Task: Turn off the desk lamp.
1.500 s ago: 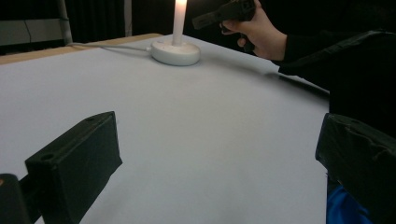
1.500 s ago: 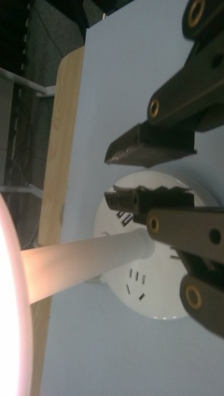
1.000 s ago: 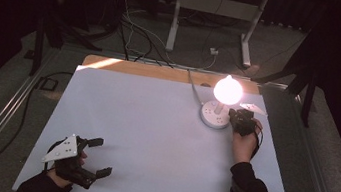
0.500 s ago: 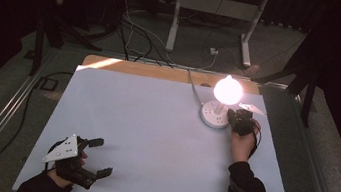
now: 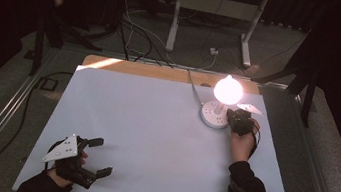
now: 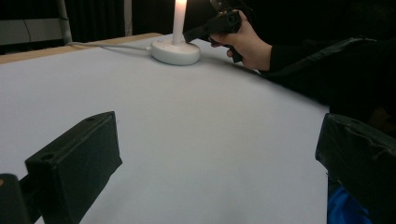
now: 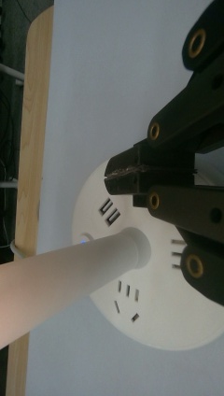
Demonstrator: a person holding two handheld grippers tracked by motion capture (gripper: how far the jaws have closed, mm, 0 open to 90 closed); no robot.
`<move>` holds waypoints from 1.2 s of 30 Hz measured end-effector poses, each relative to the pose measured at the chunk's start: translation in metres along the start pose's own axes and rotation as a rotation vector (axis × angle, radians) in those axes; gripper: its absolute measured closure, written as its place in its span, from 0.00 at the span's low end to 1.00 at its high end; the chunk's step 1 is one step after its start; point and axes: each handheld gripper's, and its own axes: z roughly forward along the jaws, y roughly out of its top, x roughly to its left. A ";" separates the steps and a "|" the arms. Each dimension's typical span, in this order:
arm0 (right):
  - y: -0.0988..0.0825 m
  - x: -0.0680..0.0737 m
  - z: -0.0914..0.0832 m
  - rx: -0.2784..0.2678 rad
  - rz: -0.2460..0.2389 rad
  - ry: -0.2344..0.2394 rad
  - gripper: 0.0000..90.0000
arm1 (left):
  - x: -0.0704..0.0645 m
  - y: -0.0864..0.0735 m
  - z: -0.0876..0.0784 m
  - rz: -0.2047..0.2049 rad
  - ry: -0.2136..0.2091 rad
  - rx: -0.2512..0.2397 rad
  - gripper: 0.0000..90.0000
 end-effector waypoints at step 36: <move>0.009 0.001 -0.007 -0.016 -0.029 0.008 1.00 | 0.000 0.001 0.000 0.000 0.003 0.000 0.01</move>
